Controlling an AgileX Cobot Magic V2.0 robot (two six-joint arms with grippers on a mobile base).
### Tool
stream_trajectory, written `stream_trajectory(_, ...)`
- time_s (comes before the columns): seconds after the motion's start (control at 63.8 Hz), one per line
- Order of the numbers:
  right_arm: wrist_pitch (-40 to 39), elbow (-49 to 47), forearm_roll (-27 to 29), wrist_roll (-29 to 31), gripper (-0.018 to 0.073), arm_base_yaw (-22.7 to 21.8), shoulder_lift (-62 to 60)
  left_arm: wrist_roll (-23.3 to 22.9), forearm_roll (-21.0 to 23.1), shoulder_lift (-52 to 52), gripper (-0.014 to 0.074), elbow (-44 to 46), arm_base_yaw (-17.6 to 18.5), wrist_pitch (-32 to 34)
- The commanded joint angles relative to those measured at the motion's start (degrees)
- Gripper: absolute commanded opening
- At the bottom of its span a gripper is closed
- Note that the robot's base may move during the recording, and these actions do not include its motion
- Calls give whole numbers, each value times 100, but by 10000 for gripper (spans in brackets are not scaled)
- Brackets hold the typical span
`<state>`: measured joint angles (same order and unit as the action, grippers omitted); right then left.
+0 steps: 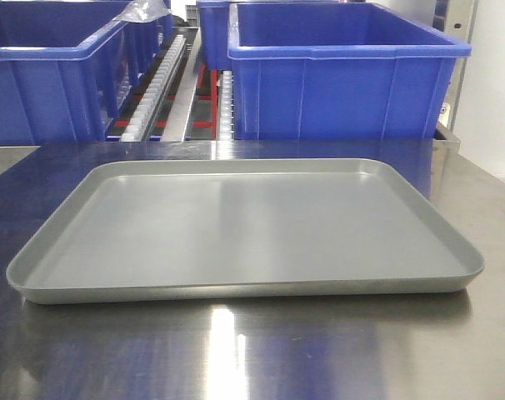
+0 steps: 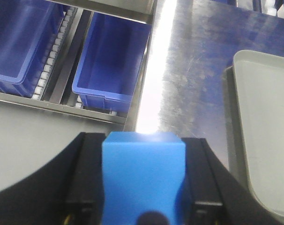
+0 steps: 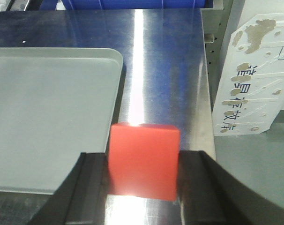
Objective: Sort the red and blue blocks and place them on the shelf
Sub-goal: 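Hold the red and blue cubes in both grippers above the tray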
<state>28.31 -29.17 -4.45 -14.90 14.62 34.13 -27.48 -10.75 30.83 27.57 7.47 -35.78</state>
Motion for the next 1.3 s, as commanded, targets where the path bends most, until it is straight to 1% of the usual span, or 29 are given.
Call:
stream_trajectory(0.0, -413, -160, -58, 2, 50, -29, -4, -58, -6, -36, 125, 161, -14, 470)
stream_trajectory(0.141, -413, -160, -58, 2, 50, -29, -4, -58, -6, -60, 125, 156, -14, 494)
stream_trajectory(0.313, -413, -160, -58, 2, 50, -29, -4, -58, -227, -60, 125, 156, -14, 504)
stream_trajectory(0.423, -413, -160, -58, 2, 50, -29, -4, -58, -281, -60, 125, 156, -14, 504)
stream_trajectory(1.284, -413, -160, -58, 2, 50, -29, -4, -58, -281, -60, 125, 156, -14, 493)
